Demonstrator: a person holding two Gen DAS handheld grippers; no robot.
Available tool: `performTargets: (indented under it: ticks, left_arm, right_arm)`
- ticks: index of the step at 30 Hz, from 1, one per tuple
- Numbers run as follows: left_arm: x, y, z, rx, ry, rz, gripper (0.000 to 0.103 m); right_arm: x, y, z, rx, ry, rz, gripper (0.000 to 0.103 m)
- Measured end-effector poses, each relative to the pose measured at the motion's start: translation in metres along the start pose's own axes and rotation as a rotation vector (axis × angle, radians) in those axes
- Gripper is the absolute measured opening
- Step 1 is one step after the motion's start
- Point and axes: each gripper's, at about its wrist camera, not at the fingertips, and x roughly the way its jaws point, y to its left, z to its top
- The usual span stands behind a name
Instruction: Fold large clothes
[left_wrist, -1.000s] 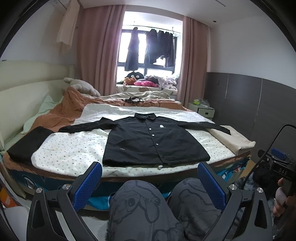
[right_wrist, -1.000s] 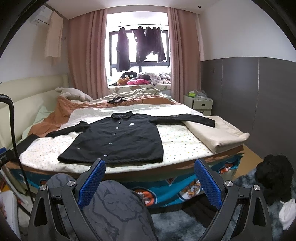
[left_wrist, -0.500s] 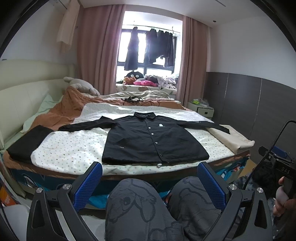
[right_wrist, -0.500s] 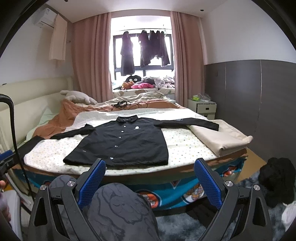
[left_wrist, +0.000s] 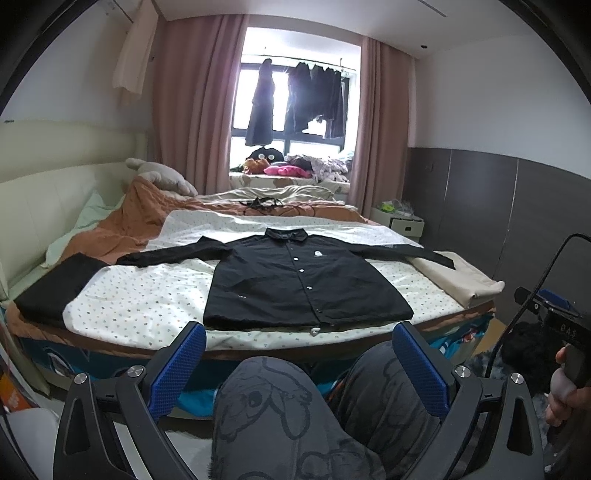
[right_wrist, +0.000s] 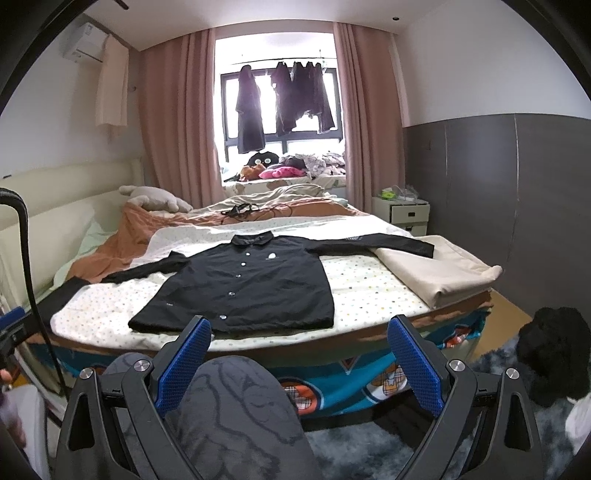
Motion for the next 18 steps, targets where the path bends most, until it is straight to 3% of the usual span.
performTargets:
  ticks: [11, 18]
  left_arm:
    - [0.007, 0.01, 0.009, -0.011, -0.008, 0.01, 0.101]
    - [0.026, 0.022, 0.019, -0.023, -0.009, 0.025, 0.099]
  right_arm:
    - [0.011, 0.006, 0.011, -0.025, 0.012, -0.008, 0.096]
    - [0.046, 0.014, 0.02, -0.013, 0.058, 0.017, 0.097]
